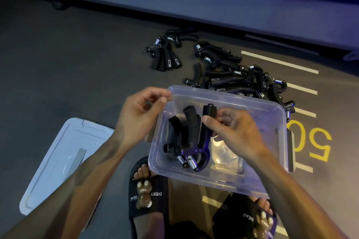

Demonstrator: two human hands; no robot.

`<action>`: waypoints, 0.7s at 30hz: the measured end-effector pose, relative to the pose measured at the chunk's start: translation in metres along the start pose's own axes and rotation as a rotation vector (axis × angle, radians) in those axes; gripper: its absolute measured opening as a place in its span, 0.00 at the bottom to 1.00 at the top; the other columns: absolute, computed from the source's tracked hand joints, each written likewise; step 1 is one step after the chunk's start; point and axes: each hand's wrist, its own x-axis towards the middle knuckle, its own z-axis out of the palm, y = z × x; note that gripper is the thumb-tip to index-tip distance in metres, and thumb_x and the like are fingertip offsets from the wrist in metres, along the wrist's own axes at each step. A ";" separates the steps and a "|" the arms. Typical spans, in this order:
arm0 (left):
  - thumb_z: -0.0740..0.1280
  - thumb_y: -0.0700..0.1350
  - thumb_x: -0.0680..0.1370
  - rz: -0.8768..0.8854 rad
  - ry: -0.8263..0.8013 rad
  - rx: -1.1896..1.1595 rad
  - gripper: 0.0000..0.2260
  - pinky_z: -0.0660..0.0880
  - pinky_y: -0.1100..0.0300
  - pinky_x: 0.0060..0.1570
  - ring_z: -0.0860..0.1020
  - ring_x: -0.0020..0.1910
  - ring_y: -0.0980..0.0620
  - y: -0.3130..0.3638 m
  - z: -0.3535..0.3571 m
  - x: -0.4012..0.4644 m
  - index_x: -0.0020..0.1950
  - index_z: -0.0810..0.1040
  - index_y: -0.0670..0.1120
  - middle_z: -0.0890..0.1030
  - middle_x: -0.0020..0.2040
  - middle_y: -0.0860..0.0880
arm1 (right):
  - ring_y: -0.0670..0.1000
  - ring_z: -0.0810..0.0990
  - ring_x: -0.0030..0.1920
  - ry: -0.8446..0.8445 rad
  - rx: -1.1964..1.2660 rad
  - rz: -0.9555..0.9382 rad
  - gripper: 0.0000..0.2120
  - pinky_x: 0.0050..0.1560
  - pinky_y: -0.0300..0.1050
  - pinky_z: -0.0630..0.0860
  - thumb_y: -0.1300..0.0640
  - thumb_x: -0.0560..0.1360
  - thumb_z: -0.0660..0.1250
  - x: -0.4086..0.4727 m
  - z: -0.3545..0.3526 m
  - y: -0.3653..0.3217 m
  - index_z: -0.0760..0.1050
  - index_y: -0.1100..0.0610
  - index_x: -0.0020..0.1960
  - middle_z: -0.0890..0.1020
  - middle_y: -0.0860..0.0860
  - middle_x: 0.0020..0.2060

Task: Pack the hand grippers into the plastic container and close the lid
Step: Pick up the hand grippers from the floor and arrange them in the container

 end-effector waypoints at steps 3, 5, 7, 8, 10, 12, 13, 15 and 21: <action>0.69 0.45 0.80 0.081 0.028 0.323 0.14 0.75 0.49 0.61 0.75 0.57 0.63 -0.014 0.002 0.011 0.65 0.79 0.57 0.78 0.58 0.65 | 0.55 0.86 0.38 0.003 -0.113 0.072 0.16 0.47 0.60 0.82 0.44 0.71 0.74 0.006 0.015 0.012 0.80 0.57 0.42 0.86 0.54 0.35; 0.68 0.45 0.81 0.070 -0.022 0.375 0.18 0.72 0.43 0.66 0.72 0.61 0.65 -0.024 0.009 0.016 0.71 0.76 0.54 0.75 0.62 0.62 | 0.56 0.86 0.37 0.036 -0.210 0.066 0.18 0.45 0.57 0.82 0.43 0.71 0.74 0.013 0.024 0.015 0.79 0.59 0.39 0.85 0.54 0.33; 0.67 0.43 0.82 0.050 -0.044 0.339 0.19 0.72 0.45 0.65 0.73 0.64 0.57 -0.034 0.016 0.016 0.73 0.74 0.51 0.74 0.64 0.58 | 0.54 0.85 0.35 0.065 -0.315 0.044 0.19 0.42 0.47 0.81 0.42 0.70 0.73 0.020 0.030 0.015 0.78 0.58 0.37 0.84 0.53 0.31; 0.66 0.42 0.82 0.046 -0.048 0.330 0.19 0.72 0.49 0.66 0.73 0.64 0.55 -0.038 0.019 0.015 0.74 0.73 0.52 0.74 0.64 0.57 | 0.53 0.83 0.34 0.078 -0.389 0.019 0.19 0.37 0.37 0.79 0.41 0.70 0.73 0.021 0.032 0.015 0.77 0.57 0.36 0.83 0.51 0.30; 0.64 0.43 0.83 0.036 -0.050 0.339 0.20 0.71 0.57 0.64 0.72 0.63 0.56 -0.042 0.022 0.011 0.75 0.72 0.56 0.74 0.63 0.61 | 0.53 0.79 0.33 0.105 -0.514 -0.038 0.20 0.31 0.35 0.70 0.40 0.70 0.73 0.022 0.034 0.013 0.74 0.56 0.34 0.80 0.49 0.28; 0.63 0.45 0.84 0.019 -0.047 0.352 0.20 0.69 0.64 0.60 0.72 0.61 0.59 -0.044 0.023 0.010 0.75 0.70 0.59 0.73 0.60 0.67 | 0.52 0.80 0.34 0.088 -0.506 -0.036 0.19 0.32 0.41 0.71 0.40 0.70 0.74 0.024 0.035 0.015 0.74 0.55 0.34 0.81 0.49 0.29; 0.63 0.45 0.84 0.013 -0.045 0.353 0.20 0.69 0.65 0.58 0.72 0.60 0.60 -0.045 0.023 0.010 0.75 0.70 0.60 0.73 0.59 0.69 | 0.52 0.82 0.35 0.068 -0.468 -0.014 0.19 0.37 0.45 0.76 0.41 0.70 0.74 0.025 0.036 0.016 0.76 0.55 0.36 0.82 0.50 0.29; 0.63 0.45 0.84 0.011 -0.039 0.351 0.20 0.68 0.66 0.55 0.73 0.54 0.62 -0.046 0.024 0.011 0.75 0.70 0.61 0.72 0.57 0.72 | 0.52 0.84 0.35 0.028 -0.418 0.018 0.17 0.41 0.48 0.80 0.42 0.71 0.75 0.027 0.038 0.019 0.78 0.55 0.39 0.84 0.52 0.30; 0.62 0.45 0.84 -0.022 -0.026 0.327 0.20 0.68 0.64 0.48 0.72 0.44 0.64 -0.047 0.026 0.011 0.75 0.69 0.62 0.72 0.54 0.70 | 0.51 0.84 0.29 0.012 -0.304 0.100 0.15 0.32 0.44 0.81 0.44 0.72 0.75 0.026 0.044 0.024 0.78 0.54 0.40 0.83 0.52 0.27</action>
